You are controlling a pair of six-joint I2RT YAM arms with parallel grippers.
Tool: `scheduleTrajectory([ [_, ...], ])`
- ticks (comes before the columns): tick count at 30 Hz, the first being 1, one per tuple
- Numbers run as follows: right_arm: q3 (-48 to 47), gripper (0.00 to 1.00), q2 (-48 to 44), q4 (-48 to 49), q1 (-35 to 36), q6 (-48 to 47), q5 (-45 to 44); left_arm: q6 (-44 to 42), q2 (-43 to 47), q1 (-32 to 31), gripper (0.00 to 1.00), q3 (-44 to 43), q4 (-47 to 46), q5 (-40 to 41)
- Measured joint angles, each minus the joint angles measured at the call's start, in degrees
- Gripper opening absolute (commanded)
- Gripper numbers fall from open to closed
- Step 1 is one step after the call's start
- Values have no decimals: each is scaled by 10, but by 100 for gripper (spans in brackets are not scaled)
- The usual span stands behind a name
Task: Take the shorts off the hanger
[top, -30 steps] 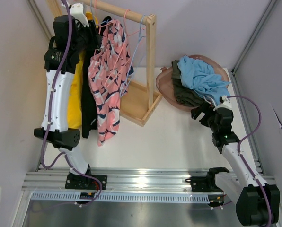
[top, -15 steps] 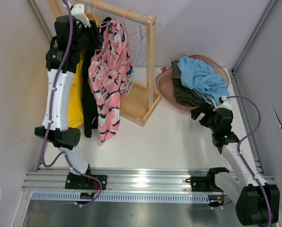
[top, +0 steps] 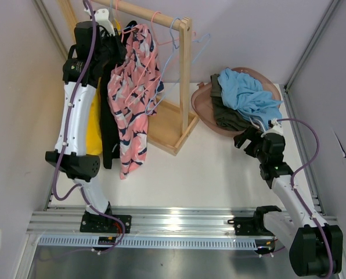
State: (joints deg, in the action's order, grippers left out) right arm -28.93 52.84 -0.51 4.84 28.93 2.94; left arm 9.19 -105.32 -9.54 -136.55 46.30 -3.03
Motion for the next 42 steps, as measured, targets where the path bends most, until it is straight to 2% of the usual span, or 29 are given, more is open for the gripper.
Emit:
scheduleTrajectory([
  [3,0,99,2,0,0,0,0,2,-1,0,3,0,-3,1],
  [4,0,99,2,0,0,0,0,3,-1,0,0,0,-4,0],
  [13,0,99,-7,-2,2,0,5,11,1,1,0,-5,0,-2],
  [17,-17,99,-30,-19,41,-5,-3,15,23,1,0,-9,10,-4],
  [20,-78,100,-33,-46,117,-20,-26,16,55,1,0,-9,9,-9],
  [23,-184,99,-16,-62,220,-44,-57,22,97,1,0,-9,14,-12],
  [27,-328,99,37,-57,344,-68,-97,28,156,1,0,6,3,-17],
  [30,-420,99,101,-46,468,-94,-148,33,203,1,0,56,-16,-21],
  [31,-456,99,137,-46,521,-107,-170,35,215,1,0,75,-21,-21],
  [35,-593,99,276,-52,644,-143,-234,39,230,1,0,125,-35,-23],
  [42,-810,99,503,-66,746,-197,-293,43,222,1,0,156,-37,-28],
])
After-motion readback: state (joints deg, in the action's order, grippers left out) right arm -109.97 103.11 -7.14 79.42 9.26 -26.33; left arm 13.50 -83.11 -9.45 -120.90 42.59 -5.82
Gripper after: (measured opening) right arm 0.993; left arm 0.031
